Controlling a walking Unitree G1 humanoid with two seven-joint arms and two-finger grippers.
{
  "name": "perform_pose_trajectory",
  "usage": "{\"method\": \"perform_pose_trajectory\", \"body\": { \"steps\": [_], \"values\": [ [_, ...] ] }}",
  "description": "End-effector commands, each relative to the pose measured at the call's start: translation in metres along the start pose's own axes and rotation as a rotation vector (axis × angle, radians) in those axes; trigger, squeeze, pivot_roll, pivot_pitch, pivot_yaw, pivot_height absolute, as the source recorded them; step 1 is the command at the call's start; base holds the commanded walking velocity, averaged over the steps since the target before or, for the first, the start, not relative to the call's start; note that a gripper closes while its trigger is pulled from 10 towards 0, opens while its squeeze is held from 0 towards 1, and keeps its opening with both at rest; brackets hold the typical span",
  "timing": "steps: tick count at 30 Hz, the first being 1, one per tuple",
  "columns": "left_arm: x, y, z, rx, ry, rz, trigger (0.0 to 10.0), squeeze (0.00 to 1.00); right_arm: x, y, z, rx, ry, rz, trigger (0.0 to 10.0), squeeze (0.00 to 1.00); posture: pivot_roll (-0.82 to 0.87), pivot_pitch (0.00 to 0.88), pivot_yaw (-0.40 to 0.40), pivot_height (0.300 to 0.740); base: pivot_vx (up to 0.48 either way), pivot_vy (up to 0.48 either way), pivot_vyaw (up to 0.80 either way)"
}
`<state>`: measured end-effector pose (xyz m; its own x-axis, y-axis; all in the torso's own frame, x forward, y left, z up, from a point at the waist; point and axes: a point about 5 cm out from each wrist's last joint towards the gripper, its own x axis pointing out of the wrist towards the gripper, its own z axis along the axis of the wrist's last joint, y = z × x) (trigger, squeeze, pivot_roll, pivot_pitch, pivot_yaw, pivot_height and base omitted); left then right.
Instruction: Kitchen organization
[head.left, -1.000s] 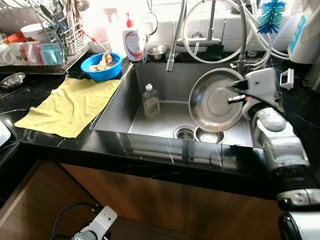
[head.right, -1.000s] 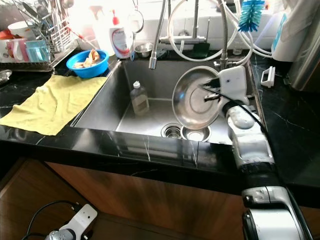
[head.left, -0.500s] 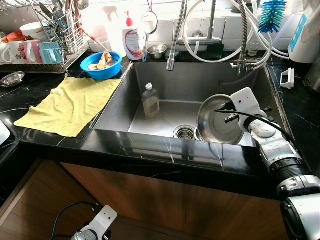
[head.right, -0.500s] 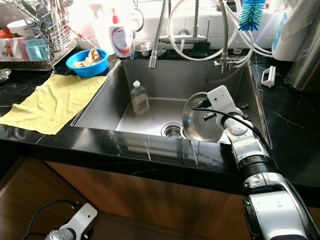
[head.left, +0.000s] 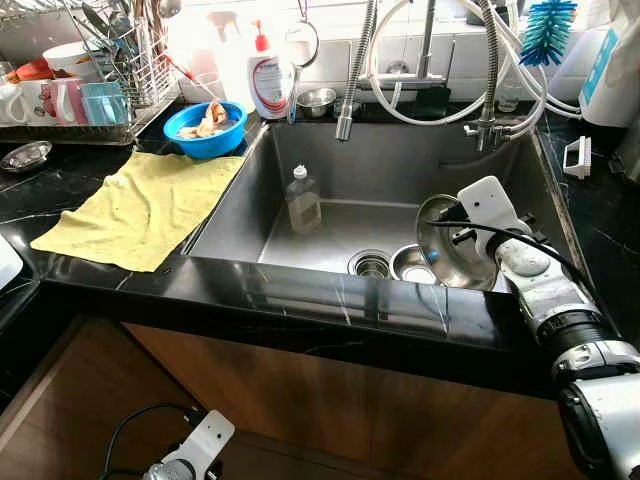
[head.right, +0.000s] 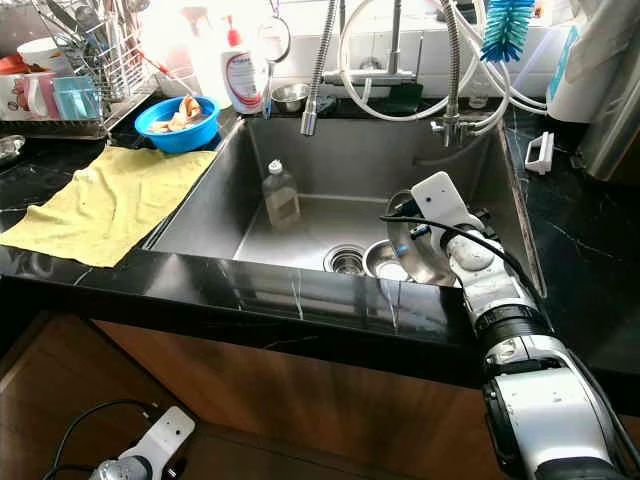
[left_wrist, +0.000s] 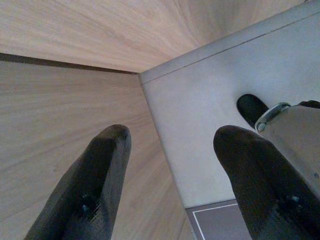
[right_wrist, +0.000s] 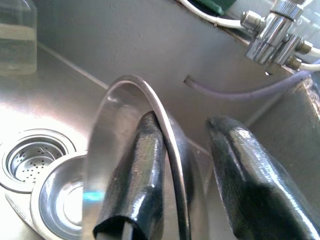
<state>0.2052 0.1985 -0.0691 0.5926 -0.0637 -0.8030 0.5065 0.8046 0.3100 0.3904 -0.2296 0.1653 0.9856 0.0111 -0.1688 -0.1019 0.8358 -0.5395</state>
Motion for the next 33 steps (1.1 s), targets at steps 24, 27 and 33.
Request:
{"method": "perform_pose_trajectory", "body": {
  "steps": [24, 27, 33],
  "values": [
    [-0.002, 0.000, -0.007, 0.009, 0.012, 0.004, 10.0, 0.00, 0.003, -0.015, 0.017, 0.301, -0.053, -0.074, 10.0, 0.00, -0.13, 0.000, 0.104, 0.740, 0.000, 0.000, 0.00],
    [-0.002, 0.000, -0.007, 0.010, 0.011, 0.003, 10.0, 0.00, 0.004, -0.016, 0.019, 0.290, -0.052, -0.071, 10.0, 0.00, -0.13, 0.000, 0.104, 0.740, 0.000, 0.000, 0.00],
    [-0.002, 0.000, -0.007, 0.011, 0.013, 0.003, 10.0, 0.00, 0.005, -0.019, 0.019, 0.662, -0.043, -0.079, 10.0, 0.00, -0.12, 0.000, 0.102, 0.740, 0.000, 0.000, 0.00]
  ]
}}
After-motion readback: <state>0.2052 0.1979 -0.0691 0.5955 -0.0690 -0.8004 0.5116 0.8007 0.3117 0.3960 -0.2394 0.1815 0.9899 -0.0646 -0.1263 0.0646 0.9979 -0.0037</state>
